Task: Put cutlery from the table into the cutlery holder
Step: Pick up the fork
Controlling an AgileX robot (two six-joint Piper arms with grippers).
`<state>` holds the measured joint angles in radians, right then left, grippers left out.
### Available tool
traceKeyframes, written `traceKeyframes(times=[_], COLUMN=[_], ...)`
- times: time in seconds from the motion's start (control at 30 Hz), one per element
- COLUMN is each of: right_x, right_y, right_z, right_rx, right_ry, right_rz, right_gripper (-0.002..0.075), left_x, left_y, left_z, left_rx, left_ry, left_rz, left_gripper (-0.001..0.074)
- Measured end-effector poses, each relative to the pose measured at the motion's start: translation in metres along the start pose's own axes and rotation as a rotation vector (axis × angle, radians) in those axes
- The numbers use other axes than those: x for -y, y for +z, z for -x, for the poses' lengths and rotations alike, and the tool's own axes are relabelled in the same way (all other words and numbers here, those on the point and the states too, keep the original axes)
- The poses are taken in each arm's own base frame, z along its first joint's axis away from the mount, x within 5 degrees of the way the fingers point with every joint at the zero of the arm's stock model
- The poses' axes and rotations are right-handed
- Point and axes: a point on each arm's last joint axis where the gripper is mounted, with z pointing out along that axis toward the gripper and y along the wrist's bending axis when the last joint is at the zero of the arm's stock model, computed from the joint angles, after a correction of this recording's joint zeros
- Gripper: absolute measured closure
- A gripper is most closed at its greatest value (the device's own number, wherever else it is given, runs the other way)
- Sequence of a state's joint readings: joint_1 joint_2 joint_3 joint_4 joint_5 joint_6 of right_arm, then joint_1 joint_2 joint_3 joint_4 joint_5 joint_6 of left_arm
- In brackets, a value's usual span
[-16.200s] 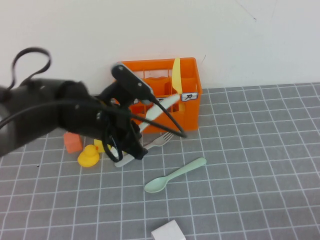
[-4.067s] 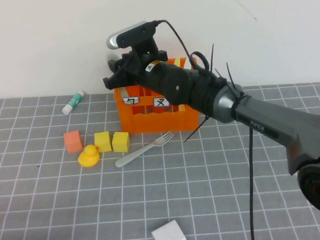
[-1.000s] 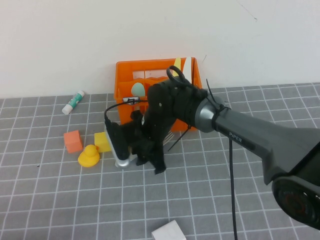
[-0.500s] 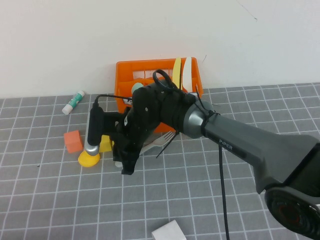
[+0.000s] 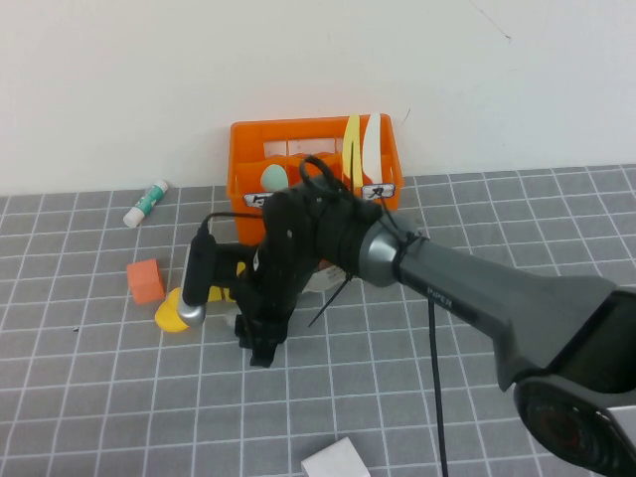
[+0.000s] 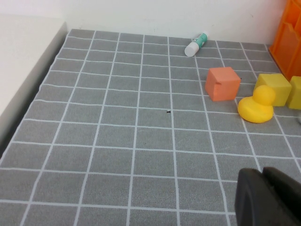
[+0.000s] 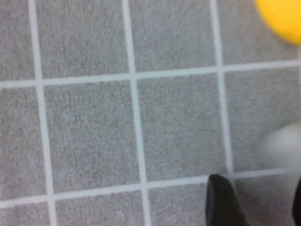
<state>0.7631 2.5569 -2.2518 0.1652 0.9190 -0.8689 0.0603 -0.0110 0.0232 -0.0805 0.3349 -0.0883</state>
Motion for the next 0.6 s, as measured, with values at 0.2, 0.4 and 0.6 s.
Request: traceKeyframes(times=[0.2, 0.4, 0.6], right_x=[-0.003, 0.002, 0.010], right_y=[0.005, -0.002, -0.012], right_z=[0.001, 0.007, 0.007], right_rx=[-0.001, 0.007, -0.066], right_ry=[0.012, 0.036, 0.050], right_rz=[0.003, -0.035, -0.130], right_gripper=[0.0412, 0.0411, 0.0411], left_x=[0.000, 0.000, 0.000], left_y=[0.000, 0.000, 0.000], left_z=[0.000, 0.000, 0.000], left_rx=[0.000, 0.000, 0.000], left_ry=[0.000, 0.000, 0.000], left_rz=[0.000, 0.000, 0.000], left_gripper=[0.0736, 0.0736, 0.0736])
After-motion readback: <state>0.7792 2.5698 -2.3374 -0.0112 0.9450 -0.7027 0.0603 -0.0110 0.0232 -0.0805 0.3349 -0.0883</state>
